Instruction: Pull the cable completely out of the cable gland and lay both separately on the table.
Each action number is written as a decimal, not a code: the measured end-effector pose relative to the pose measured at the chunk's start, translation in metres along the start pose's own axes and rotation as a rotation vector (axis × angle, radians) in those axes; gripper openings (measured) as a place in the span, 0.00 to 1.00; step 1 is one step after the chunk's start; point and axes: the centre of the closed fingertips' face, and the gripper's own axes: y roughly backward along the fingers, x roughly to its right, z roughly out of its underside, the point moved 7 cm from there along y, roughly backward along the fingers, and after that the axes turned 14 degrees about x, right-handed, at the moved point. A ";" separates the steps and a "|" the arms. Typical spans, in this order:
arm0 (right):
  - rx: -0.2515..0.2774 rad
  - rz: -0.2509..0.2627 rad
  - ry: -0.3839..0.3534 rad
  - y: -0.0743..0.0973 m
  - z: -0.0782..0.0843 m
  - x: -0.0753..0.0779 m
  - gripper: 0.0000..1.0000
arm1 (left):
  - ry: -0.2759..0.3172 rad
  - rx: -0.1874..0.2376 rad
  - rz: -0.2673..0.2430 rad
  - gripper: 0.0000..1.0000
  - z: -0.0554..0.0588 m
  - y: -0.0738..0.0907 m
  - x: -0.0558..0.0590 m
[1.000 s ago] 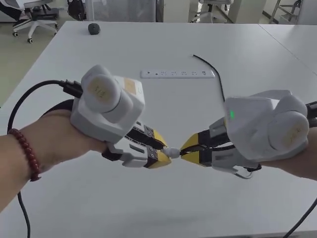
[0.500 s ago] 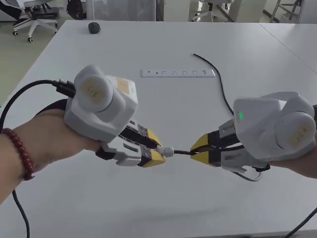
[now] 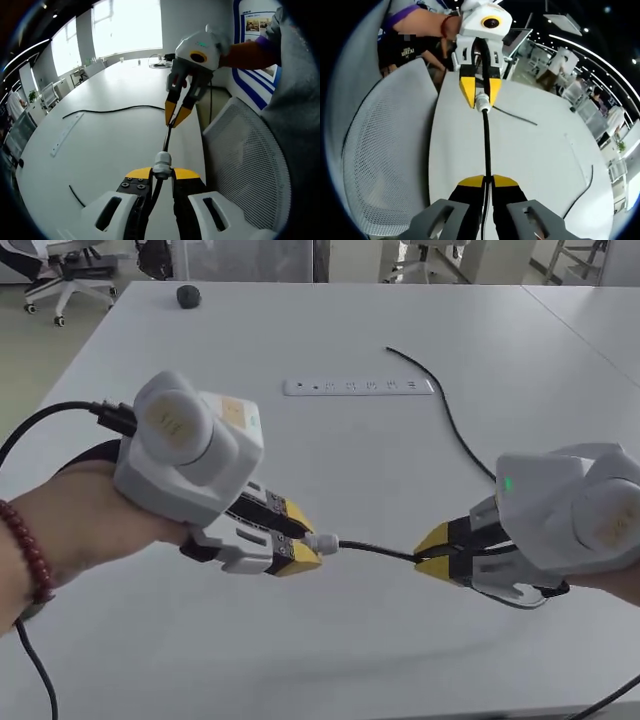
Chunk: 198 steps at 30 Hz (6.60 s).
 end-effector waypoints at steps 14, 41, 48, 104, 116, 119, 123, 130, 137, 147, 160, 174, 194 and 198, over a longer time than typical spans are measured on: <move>-0.076 0.035 -0.062 0.010 0.033 0.008 0.00 | -0.005 -0.017 -0.005 0.16 0.003 0.006 0.000; -0.170 0.054 -0.127 0.020 0.075 0.010 0.00 | 0.004 -0.018 -0.025 0.16 0.004 0.019 -0.001; -0.181 0.052 -0.132 0.017 0.079 0.008 0.00 | -0.001 -0.027 -0.016 0.16 0.005 0.017 0.002; 0.128 0.025 0.002 -0.004 -0.055 -0.002 0.11 | 0.005 -0.018 -0.021 0.16 -0.002 0.002 0.002; 0.143 -0.012 0.028 -0.024 -0.069 -0.005 0.09 | 0.001 -0.013 -0.010 0.16 -0.004 0.000 0.006; 0.138 -0.030 0.035 -0.028 -0.070 -0.006 0.08 | -0.001 -0.011 -0.006 0.16 -0.005 -0.001 0.007; 0.131 -0.042 0.039 -0.033 -0.069 -0.007 0.05 | -0.002 -0.007 -0.001 0.16 -0.005 -0.002 0.008; 0.128 -0.063 0.050 -0.036 -0.067 -0.007 0.00 | -0.007 -0.003 0.004 0.16 -0.006 -0.002 0.007; 0.082 -0.049 0.044 -0.030 -0.050 0.000 0.00 | -0.004 -0.014 -0.010 0.16 -0.001 0.003 0.001; 0.010 -0.016 0.000 -0.021 -0.018 0.006 0.00 | -0.009 -0.023 -0.022 0.16 0.002 0.009 -0.003; -0.092 0.010 -0.056 -0.007 0.028 0.011 0.00 | -0.014 -0.038 -0.029 0.16 0.005 0.015 -0.004; -0.180 0.027 -0.064 0.000 0.058 0.016 0.00 | -0.011 -0.039 -0.030 0.16 0.006 0.017 -0.006; -0.189 0.031 -0.083 0.001 0.063 0.013 0.00 | 0.023 -0.019 -0.045 0.16 0.004 0.013 -0.005; -0.190 0.028 -0.083 0.001 0.064 0.012 0.00 | 0.031 -0.020 -0.043 0.15 0.005 0.013 -0.003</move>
